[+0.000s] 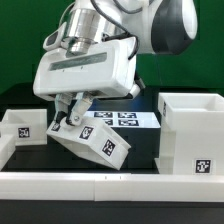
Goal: Assemble drawer
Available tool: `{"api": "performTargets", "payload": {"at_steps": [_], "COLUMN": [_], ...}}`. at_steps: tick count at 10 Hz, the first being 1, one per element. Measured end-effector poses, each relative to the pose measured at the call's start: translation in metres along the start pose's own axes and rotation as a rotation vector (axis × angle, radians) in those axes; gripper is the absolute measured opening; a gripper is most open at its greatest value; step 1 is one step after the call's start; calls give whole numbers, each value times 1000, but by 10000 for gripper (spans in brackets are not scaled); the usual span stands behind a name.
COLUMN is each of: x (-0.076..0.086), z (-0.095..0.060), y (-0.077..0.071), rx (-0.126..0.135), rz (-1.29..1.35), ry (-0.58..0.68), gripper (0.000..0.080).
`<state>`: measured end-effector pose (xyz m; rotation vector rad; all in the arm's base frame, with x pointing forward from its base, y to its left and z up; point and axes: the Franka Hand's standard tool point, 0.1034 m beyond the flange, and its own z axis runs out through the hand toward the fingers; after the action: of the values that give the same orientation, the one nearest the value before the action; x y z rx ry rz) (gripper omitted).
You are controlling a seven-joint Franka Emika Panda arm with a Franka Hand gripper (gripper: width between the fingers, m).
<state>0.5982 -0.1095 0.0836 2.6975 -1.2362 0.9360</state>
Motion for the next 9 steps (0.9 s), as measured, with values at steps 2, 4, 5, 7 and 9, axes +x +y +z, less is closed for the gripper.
{"api": "performTargets", "payload": {"at_steps": [2,4,5,7,9], "x": [21,38,40,36,32], "z": [4,10,17,14,2], "y": [14,33,45,33,16], "rx": [-4,-15,-18,-7,-4], "rz": [-22,-21,-18,28,59], "ry": [12,20,11,-3,-6], "gripper": [166,166,166,166,166]}}
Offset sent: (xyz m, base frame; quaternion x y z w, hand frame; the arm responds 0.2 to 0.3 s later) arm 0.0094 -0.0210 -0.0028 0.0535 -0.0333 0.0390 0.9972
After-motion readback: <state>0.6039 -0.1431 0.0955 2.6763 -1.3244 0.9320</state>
